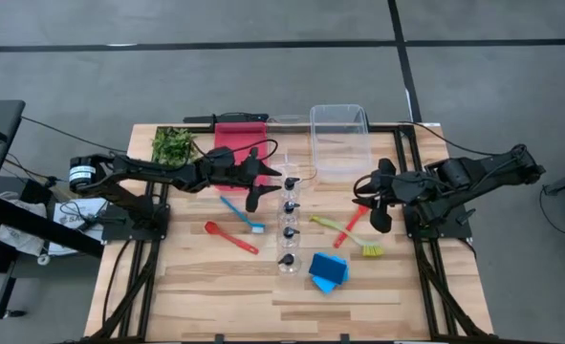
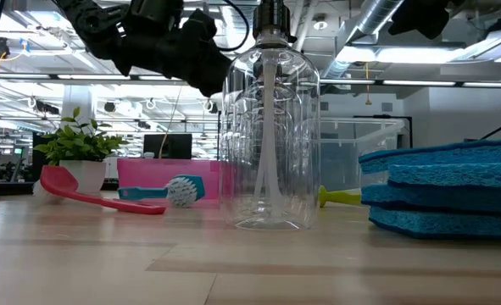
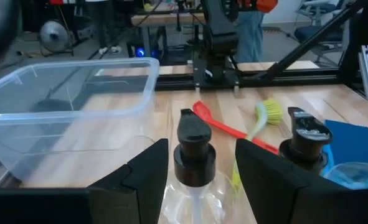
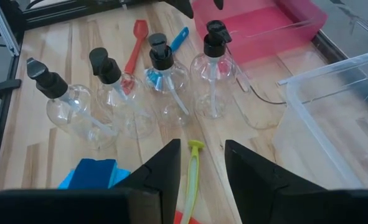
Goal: Pick & Place Kitchen Sink Supplies
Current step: Put the spray bottle into the pink bin
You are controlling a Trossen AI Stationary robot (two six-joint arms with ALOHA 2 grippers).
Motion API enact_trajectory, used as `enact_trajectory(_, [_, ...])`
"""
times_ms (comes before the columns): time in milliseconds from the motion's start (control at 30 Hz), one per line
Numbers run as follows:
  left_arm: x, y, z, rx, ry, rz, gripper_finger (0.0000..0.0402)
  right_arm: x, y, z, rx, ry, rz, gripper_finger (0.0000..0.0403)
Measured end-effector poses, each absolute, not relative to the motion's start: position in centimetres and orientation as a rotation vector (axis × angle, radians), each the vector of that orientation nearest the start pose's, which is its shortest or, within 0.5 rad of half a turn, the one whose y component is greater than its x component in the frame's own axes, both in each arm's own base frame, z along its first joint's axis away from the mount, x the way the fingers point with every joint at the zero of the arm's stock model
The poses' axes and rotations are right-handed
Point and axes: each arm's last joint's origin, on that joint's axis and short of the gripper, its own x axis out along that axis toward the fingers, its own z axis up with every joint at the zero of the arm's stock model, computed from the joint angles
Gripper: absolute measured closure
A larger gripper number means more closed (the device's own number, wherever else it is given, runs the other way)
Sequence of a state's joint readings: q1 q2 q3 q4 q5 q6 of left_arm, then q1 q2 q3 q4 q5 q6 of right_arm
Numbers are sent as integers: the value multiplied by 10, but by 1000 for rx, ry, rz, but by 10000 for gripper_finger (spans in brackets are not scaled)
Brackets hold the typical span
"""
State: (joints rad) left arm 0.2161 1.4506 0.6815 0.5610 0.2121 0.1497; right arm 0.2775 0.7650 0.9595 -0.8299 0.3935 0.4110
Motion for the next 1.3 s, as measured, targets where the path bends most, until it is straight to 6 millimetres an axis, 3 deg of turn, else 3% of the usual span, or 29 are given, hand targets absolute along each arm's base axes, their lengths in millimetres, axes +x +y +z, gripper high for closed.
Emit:
enact_trajectory(333, [303,60,202,12,225,-33,212,132,26,336,189,565,-232,284])
enact_trajectory(1300, [303,62,201,-22,219,17,213,132,27,336,197,565,-230,284])
